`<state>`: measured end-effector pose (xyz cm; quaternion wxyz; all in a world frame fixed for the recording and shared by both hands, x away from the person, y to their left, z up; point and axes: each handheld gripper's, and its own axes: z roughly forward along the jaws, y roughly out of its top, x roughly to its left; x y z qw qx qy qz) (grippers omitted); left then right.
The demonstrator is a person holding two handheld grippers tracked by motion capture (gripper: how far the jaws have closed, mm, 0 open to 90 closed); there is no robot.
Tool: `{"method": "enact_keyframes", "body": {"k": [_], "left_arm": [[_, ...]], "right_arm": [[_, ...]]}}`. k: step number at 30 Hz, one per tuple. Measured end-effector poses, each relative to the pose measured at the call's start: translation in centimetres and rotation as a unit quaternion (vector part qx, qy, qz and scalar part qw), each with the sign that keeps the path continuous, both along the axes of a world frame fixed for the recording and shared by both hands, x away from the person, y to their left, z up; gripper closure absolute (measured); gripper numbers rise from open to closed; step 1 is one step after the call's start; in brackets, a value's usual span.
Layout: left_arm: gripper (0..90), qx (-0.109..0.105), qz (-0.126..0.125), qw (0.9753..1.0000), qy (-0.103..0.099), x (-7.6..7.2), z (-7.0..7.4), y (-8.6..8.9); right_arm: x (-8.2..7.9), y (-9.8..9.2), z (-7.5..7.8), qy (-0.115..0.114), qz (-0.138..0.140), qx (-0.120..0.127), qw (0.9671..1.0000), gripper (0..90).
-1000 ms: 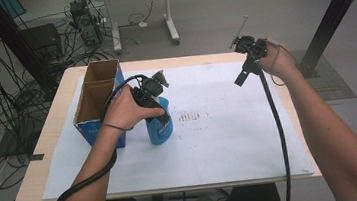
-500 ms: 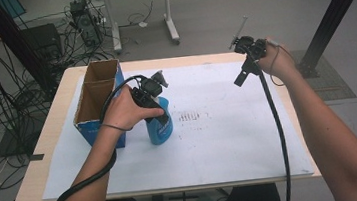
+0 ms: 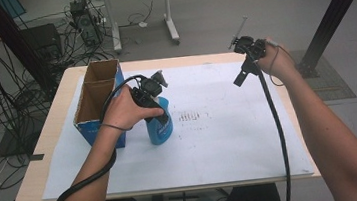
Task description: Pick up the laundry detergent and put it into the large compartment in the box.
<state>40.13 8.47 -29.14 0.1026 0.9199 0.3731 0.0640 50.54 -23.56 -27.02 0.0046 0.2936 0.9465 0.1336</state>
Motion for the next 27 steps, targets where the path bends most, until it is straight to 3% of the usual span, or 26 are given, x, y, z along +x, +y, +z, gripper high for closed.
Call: {"method": "enact_keyframes", "body": {"k": [27], "left_arm": [[9.3, 0.000, 0.006, 0.9999, -0.013, 0.00, 0.10, -0.01]], "right_arm": [[0.03, 0.07, -0.14, 0.001, 0.001, 0.000, 1.0000, 6.9]]}}
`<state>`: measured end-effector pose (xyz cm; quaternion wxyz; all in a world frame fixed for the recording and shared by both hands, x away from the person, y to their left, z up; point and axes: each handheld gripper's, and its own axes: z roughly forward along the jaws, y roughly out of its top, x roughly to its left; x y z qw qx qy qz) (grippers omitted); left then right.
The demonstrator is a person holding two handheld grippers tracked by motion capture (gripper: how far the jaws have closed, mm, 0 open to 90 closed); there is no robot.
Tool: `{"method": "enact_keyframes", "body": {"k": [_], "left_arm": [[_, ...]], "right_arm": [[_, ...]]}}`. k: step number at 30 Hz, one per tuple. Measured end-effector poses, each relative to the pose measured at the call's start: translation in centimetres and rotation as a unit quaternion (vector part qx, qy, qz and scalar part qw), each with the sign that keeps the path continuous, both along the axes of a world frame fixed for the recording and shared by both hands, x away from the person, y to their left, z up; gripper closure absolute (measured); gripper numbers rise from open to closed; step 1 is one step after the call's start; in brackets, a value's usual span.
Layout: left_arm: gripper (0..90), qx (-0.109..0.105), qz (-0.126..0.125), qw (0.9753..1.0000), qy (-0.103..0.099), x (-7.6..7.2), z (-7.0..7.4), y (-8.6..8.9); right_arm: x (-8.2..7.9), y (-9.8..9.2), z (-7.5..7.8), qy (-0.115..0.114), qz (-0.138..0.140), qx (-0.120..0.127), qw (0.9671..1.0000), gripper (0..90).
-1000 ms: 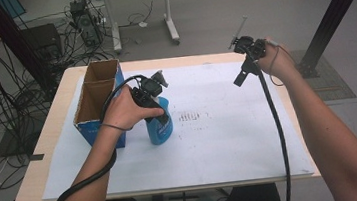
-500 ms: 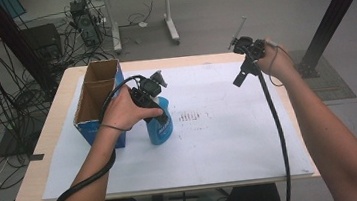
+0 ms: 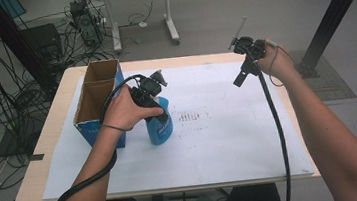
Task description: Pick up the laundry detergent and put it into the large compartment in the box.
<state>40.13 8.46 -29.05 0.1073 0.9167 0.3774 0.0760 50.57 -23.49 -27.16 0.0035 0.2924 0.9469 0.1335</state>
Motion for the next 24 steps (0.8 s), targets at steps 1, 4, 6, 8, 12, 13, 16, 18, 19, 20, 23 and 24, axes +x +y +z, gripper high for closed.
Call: {"method": "enact_keyframes", "body": {"k": [1, 4, 6, 8, 12, 13, 16, 18, 19, 20, 23, 24], "left_arm": [[9.3, -0.002, 0.001, 1.0000, 0.000, 0.03, 0.07, 0.00], [15.8, -0.001, 0.002, 1.0000, -0.002, 0.06, 0.23, -0.04], [17.9, 0.001, 0.000, 1.0000, -0.002, 0.05, 0.31, -0.11], [19.4, 0.002, 0.000, 1.0000, -0.002, 0.06, 0.30, -0.12], [23.0, -0.001, 0.006, 1.0000, -0.001, 0.10, 0.30, -0.07], [23.4, -0.003, 0.007, 1.0000, -0.001, 0.11, 0.32, -0.05], [26.0, -0.005, 0.007, 1.0000, 0.003, 0.11, 0.33, -0.07], [29.2, -0.005, 0.007, 0.9999, 0.004, 0.14, 0.39, -0.08], [30.8, -0.005, 0.007, 0.9999, 0.004, 0.14, 0.39, -0.08], [30.8, -0.007, 0.008, 0.9999, 0.004, 0.15, 0.41, -0.09], [34.7, -0.009, 0.008, 0.9999, 0.007, 0.13, 0.48, -0.15], [34.7, -0.010, 0.007, 0.9999, 0.007, 0.11, 0.48, -0.19]], "right_arm": [[0.00, 0.00, 0.00, 0.000, 0.000, 0.000, 1.0000, 6.9], [-0.02, 0.05, -0.04, 0.002, -0.001, 0.000, 1.0000, 6.9], [-0.02, 0.08, -0.05, 0.001, 0.001, 0.000, 1.0000, 6.9], [-0.01, 0.08, -0.07, 0.001, 0.001, 0.001, 1.0000, 6.9], [-0.01, 0.09, -0.14, 0.001, 0.002, 0.001, 1.0000, 6.9], [0.00, 0.08, -0.19, 0.001, 0.004, 0.001, 1.0000, 6.9], [-0.02, 0.09, -0.21, 0.002, 0.002, 0.001, 1.0000, 6.9], [-0.04, 0.11, -0.23, 0.002, 0.002, 0.001, 1.0000, 6.9], [-0.04, 0.11, -0.23, 0.002, 0.002, 0.001, 1.0000, 6.9], [-0.05, 0.13, -0.23, 0.002, 0.001, 0.000, 1.0000, 6.9], [-0.03, 0.12, -0.25, 0.001, 0.004, -0.001, 1.0000, 6.9], [-0.04, 0.14, -0.23, 0.002, 0.002, -0.001, 1.0000, 6.9]]}}
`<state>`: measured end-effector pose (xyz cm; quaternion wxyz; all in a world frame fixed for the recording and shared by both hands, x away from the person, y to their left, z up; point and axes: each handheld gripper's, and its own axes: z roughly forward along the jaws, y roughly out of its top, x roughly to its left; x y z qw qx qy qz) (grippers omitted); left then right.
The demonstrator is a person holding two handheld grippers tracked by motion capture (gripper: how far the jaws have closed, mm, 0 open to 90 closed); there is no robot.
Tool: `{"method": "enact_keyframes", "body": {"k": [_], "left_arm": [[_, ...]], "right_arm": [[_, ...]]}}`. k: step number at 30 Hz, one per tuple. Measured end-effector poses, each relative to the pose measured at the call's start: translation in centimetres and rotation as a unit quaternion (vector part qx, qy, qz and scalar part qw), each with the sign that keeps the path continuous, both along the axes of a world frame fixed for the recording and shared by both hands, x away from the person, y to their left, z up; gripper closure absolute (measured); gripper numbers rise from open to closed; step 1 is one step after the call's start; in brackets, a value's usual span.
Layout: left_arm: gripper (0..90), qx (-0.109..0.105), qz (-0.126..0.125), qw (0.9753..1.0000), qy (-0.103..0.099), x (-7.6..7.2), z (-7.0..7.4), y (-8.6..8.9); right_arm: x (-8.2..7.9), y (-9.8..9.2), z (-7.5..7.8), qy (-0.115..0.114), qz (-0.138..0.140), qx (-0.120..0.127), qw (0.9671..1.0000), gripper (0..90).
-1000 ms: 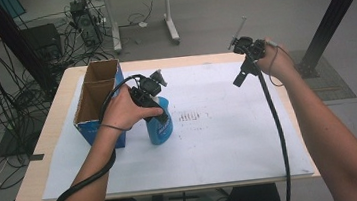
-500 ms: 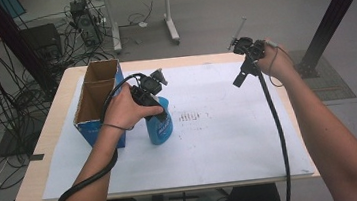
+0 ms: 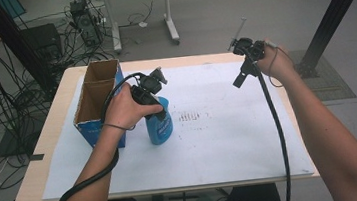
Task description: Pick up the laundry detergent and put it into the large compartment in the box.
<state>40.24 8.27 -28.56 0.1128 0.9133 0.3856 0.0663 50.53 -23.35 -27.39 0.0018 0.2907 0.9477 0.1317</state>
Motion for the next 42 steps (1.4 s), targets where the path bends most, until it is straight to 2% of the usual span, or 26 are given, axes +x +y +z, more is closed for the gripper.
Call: {"method": "enact_keyframes", "body": {"k": [17, 42], "left_arm": [[37.4, 0.003, 0.006, 1.0000, 0.002, -0.08, 0.05, -0.12], [37.3, 0.000, 0.004, 1.0000, -0.007, -0.23, -0.03, 0.02]], "right_arm": [[0.00, 0.02, -0.03, 0.000, 0.001, 0.001, 1.0000, 6.9], [-0.10, 0.00, -0.04, 0.000, 0.000, -0.001, 1.0000, 6.9]]}}
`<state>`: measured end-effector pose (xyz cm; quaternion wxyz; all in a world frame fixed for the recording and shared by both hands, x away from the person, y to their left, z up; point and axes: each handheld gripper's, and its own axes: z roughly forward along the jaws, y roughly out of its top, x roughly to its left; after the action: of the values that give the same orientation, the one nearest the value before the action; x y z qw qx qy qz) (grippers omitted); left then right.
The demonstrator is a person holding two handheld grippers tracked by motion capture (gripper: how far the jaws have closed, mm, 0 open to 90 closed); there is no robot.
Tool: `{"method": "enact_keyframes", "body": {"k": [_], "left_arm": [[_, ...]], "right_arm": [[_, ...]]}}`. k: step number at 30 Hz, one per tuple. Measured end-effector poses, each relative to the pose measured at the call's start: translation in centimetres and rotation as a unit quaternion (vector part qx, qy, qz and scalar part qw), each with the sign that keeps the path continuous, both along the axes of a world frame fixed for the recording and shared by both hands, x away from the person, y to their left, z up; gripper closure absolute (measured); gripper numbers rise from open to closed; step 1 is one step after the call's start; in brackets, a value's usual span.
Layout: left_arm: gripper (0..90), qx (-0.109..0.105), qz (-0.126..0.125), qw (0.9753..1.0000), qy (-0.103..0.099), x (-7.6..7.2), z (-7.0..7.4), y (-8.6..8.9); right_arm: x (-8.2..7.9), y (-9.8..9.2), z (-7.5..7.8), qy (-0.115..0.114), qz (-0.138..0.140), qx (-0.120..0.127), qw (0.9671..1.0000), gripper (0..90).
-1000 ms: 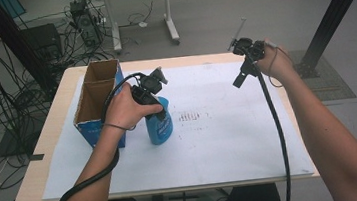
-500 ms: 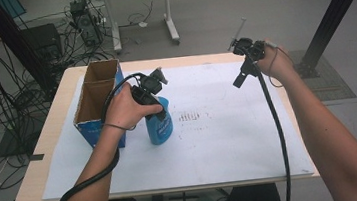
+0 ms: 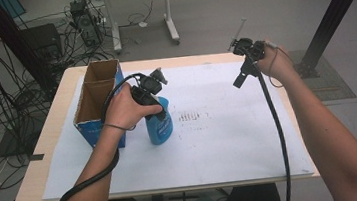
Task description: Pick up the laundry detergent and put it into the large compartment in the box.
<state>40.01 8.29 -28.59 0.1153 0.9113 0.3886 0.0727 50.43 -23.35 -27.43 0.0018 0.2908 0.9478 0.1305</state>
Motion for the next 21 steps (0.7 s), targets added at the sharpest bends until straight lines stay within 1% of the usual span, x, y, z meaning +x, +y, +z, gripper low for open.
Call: {"method": "enact_keyframes", "body": {"k": [16, 21], "left_arm": [[37.3, 0.005, 0.000, 1.0000, 0.000, -0.03, 0.02, -0.13], [37.4, 0.008, -0.003, 1.0000, 0.000, -0.02, 0.04, -0.17]], "right_arm": [[-0.03, -0.18, 0.08, -0.003, 0.000, -0.003, 1.0000, 6.9], [-0.03, -0.16, 0.03, 0.000, -0.001, -0.002, 1.0000, 6.9]]}}
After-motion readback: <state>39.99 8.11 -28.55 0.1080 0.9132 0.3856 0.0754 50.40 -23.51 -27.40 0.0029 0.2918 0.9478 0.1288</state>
